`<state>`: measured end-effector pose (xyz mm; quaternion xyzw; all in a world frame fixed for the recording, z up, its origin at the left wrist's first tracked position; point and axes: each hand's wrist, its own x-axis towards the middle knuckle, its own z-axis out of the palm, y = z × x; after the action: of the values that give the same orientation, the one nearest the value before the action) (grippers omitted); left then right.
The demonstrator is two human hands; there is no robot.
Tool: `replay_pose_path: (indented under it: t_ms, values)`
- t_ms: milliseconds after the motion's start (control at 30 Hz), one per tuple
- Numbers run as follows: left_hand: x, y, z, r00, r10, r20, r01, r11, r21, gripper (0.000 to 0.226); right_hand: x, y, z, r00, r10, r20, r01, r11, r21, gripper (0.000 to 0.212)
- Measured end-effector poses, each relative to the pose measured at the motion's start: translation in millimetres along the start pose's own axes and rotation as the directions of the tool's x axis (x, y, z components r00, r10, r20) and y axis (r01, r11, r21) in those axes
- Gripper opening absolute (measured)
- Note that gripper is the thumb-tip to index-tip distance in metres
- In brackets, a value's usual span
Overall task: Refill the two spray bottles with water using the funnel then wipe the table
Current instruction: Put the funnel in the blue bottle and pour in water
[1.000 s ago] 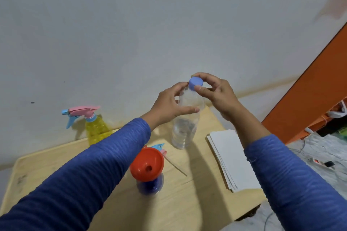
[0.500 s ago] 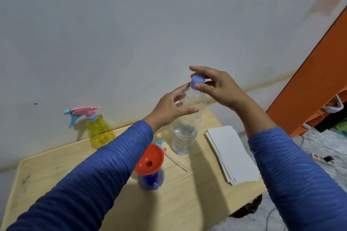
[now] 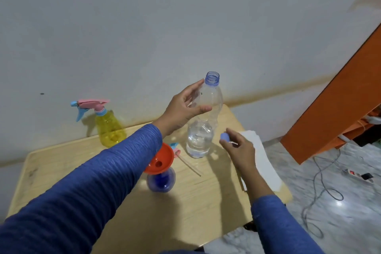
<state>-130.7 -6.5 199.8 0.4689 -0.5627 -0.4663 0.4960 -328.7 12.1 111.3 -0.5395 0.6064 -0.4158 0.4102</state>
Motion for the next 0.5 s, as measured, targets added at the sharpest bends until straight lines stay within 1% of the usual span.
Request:
replay_pose_path:
  t_ms: [67, 133, 200, 233, 333, 367, 433, 467, 500]
  values:
    - [-0.7, 2.3, -0.7, 1.0, -0.009, 0.001, 0.009, 1.0, 0.011, 0.073, -12.5, 42.3, 9.9, 0.995, 0.097, 0.039, -0.093, 0.992, -0.082, 0.046]
    - [-0.9, 3.4, -0.7, 1.0, -0.019, -0.001, 0.019, 1.0, 0.019, 0.072, -21.6, 71.6, 18.8, 0.989, 0.139, 0.057, -0.131, 0.983, -0.126, 0.049]
    - [-0.8, 3.6, 0.3, 1.0, -0.025, -0.006, 0.025, 0.999, 0.025, 0.073, -25.5, 90.2, 25.9, 0.985, 0.156, 0.069, -0.147, 0.982, -0.122, 0.052]
    - [-0.5, 3.5, 0.8, 1.0, -0.027, -0.007, 0.027, 0.999, 0.027, 0.073, -24.7, 96.5, 28.8, 0.987, 0.139, 0.074, -0.128, 0.981, -0.144, 0.053]
    - [0.8, 3.2, 0.7, 0.999, -0.037, -0.006, 0.037, 0.999, 0.039, 0.075, -17.7, 107.0, 33.5, 0.993, 0.039, 0.111, -0.009, 0.965, -0.264, 0.054]
    - [1.0, 3.4, 0.7, 0.999, -0.04, -0.005, 0.041, 0.998, 0.044, 0.076, -16.0, 107.5, 34.0, 0.992, 0.013, 0.126, 0.022, 0.961, -0.274, 0.054]
    - [0.9, 3.9, 0.5, 0.999, -0.047, -0.006, 0.048, 0.998, 0.051, 0.081, -15.2, 98.1, 33.9, 0.992, -0.033, 0.12, 0.057, 0.979, -0.195, 0.056]
    - [0.6, 4.0, 0.4, 0.999, -0.05, -0.006, 0.05, 0.997, 0.051, 0.084, -13.8, 87.8, 32.9, 0.994, -0.065, 0.084, 0.075, 0.99, -0.123, 0.06]
    - [0.3, 4.0, 0.6, 0.999, -0.05, -0.006, 0.05, 0.998, 0.049, 0.085, -10.6, 73.9, 31.3, 0.992, -0.122, 0.037, 0.123, 0.991, -0.043, 0.067]
